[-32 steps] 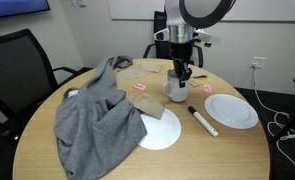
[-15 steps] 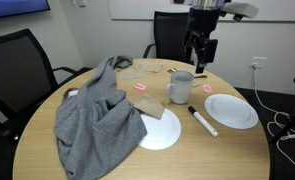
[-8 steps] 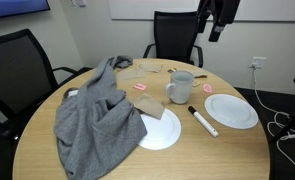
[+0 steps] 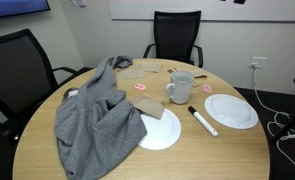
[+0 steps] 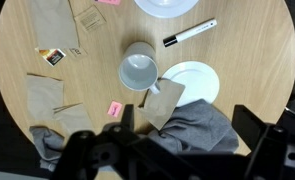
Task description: Move the white mug to the left side of the table
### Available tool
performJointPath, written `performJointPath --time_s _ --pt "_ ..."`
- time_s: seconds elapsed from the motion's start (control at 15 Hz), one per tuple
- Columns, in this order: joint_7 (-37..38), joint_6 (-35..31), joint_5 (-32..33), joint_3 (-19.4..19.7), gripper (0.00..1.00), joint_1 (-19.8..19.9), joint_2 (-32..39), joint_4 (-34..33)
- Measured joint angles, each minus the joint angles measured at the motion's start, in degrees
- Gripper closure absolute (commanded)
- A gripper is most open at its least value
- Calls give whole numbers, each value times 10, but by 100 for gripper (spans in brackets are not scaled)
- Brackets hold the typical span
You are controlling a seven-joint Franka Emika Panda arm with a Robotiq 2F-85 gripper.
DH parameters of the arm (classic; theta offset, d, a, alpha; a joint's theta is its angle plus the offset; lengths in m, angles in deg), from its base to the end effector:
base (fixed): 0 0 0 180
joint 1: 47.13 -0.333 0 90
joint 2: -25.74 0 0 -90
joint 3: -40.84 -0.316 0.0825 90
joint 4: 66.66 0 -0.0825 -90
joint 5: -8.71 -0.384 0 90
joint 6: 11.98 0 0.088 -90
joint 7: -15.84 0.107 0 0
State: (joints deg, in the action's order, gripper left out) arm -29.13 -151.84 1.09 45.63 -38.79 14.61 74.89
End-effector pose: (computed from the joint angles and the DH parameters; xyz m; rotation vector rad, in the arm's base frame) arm 0.4579 -0.1066 0.3814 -3.0273 -0.7108 -0.3056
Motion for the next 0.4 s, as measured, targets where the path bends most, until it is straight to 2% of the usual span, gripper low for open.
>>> performJointPath --time_s 0.2,0.4 --pt "-7 19 1 22 0 -12 -26 6" --pt "-7 19 1 25 0 -16 -22 6"
